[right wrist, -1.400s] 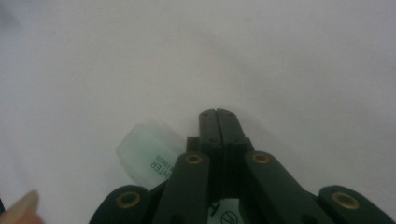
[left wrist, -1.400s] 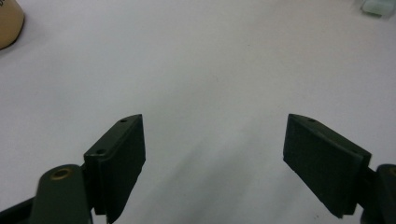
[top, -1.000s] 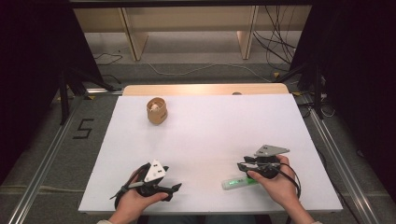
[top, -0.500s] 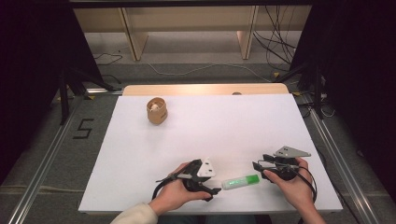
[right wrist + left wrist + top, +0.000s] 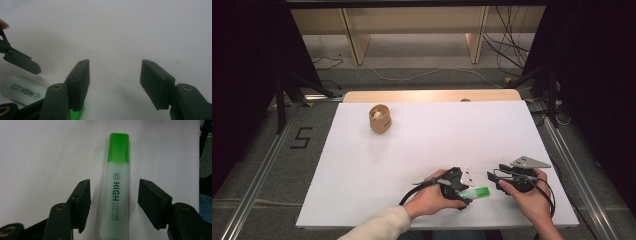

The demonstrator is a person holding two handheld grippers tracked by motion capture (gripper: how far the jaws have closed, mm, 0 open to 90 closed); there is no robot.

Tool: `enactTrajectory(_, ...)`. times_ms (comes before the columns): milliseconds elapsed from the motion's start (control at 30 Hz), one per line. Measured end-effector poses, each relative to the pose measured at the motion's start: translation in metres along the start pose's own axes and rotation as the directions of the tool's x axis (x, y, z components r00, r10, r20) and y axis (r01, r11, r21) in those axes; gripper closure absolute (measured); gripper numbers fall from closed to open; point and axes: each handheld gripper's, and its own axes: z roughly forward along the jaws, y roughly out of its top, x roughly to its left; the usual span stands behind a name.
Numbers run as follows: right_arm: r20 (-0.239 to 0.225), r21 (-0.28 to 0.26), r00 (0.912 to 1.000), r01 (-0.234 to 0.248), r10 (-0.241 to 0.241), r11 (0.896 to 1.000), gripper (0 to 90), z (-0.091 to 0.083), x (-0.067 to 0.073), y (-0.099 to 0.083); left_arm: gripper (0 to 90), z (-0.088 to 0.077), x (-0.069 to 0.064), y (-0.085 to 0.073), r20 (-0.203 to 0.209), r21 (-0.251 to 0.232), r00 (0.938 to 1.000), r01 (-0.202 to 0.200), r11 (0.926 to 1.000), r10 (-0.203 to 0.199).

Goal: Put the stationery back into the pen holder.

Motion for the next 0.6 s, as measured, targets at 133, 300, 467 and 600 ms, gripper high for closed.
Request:
enactTrajectory(133, 0.001, 0.001, 1.0000, -0.004, 0.004, 1.000, 41.5, 0.0001, 0.0005, 0.0002, 46.8, 0.0031, 0.0006, 0.0037, 0.008, 0.012, 1.0000, -0.003, 0.9999, 0.003)
enactTrajectory(300, 0.000, -0.004, 1.0000, 0.000, 0.000, 1.000, 41.5, 0.0011, 0.0009, 0.0001, 47.9, 0.0061, -0.0016, 0.0050, 0.019, 0.028, 0.9998, -0.007, 0.9996, 0.006)
enactTrajectory(467, 0.003, -0.002, 1.0000, -0.005, 0.005, 1.000, 41.5, 0.0010, 0.0010, 0.0001, 50.2, 0.0094, -0.0012, 0.0058, 0.022, 0.046, 0.9997, -0.005, 0.9989, 0.004)
enactTrajectory(600, 0.002, 0.002, 0.9999, -0.010, 0.010, 1.000, 41.3, 0.0009, 0.0008, -0.0002, 51.1, 0.0103, -0.0010, 0.0072, 0.023, 0.051, 0.9997, -0.002, 0.9987, 0.001)
